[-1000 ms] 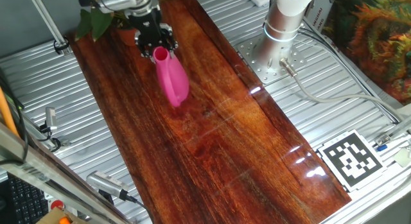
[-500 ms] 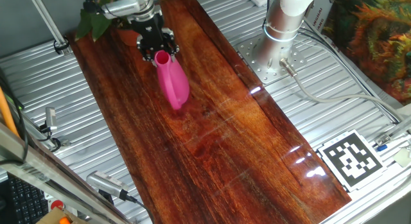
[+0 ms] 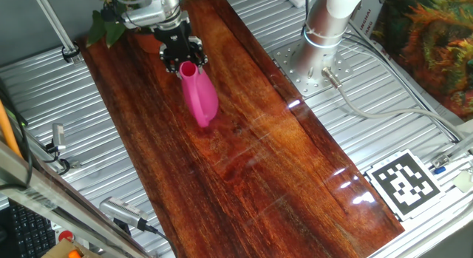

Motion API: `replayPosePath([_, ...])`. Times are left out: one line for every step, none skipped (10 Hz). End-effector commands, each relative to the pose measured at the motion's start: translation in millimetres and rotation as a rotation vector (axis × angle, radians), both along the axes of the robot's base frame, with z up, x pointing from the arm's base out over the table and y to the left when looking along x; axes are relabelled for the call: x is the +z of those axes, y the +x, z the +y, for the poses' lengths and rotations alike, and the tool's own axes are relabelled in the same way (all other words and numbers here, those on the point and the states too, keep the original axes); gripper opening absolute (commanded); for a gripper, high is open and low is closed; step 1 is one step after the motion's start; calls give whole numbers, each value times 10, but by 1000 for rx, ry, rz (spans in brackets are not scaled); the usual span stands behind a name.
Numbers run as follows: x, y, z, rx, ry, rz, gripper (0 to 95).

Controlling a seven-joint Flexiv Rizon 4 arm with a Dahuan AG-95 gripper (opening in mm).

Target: Water the plant

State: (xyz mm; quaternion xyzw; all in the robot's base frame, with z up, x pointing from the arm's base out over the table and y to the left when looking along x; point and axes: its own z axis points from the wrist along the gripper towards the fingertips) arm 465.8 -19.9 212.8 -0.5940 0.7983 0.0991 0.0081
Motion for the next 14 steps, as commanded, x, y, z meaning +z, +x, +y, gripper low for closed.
replayPosePath([231, 6, -22, 8, -13, -60, 0])
replayPosePath([182, 1, -12, -13, -11, -25, 0])
replayPosePath([176, 1, -10, -17, -15, -30, 0])
replayPosePath([176, 1, -10, -21, -20, -50, 0])
replayPosePath([176, 2, -11, -25, -20, -77, 0])
replayPosePath([171, 4, -10, -49, -29, -22, 0])
replayPosePath([168, 4, -10, -63, -37, -26, 0])
replayPosePath([147, 2, -5, -51, -48, -43, 0])
replayPosePath([119, -1, 2, -51, -45, -49, 0])
replayPosePath([101, -2, 6, -52, -45, -36, 0])
replayPosePath([101, -2, 6, -52, -45, -41, 0])
replayPosePath([97, -1, 6, -50, -48, -75, 0])
replayPosePath([88, 0, 8, -53, -48, -64, 0])
replayPosePath([107, 3, 3, -73, -39, -4, 0])
